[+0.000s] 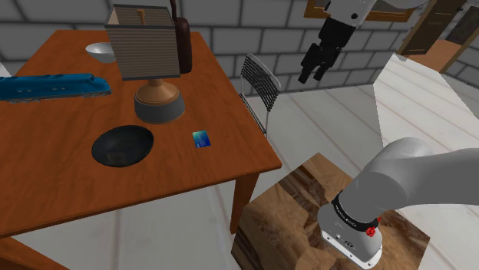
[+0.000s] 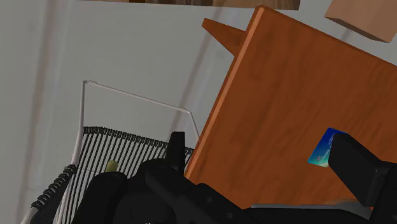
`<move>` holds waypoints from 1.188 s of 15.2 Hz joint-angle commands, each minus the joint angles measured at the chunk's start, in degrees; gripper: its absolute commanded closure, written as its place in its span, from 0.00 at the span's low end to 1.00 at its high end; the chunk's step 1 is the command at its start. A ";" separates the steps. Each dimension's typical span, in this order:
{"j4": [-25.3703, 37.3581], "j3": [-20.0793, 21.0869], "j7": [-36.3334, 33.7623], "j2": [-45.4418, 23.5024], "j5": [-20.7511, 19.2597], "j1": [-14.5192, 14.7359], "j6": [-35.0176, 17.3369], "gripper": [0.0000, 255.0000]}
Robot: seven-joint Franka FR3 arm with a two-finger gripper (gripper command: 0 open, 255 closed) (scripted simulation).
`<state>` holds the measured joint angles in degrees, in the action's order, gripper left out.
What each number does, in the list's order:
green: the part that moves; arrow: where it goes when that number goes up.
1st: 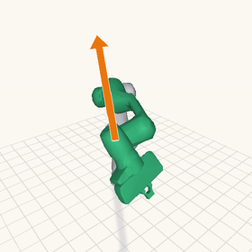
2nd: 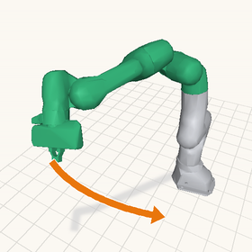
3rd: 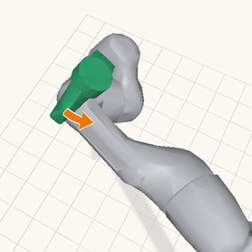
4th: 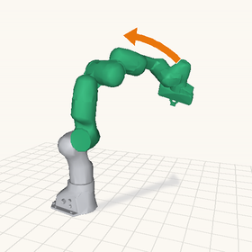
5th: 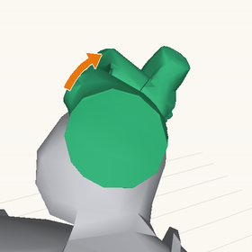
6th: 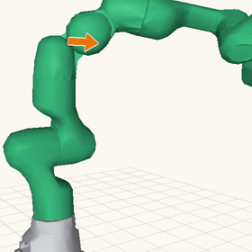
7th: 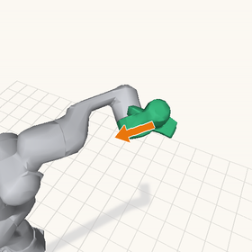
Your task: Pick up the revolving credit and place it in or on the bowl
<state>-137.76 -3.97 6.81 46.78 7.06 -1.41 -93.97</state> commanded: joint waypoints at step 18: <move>0.02 24.81 -30.08 -21.88 2.96 0.14 -26.71 0.00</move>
<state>-137.88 19.53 -21.28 26.46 10.46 -1.00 -119.07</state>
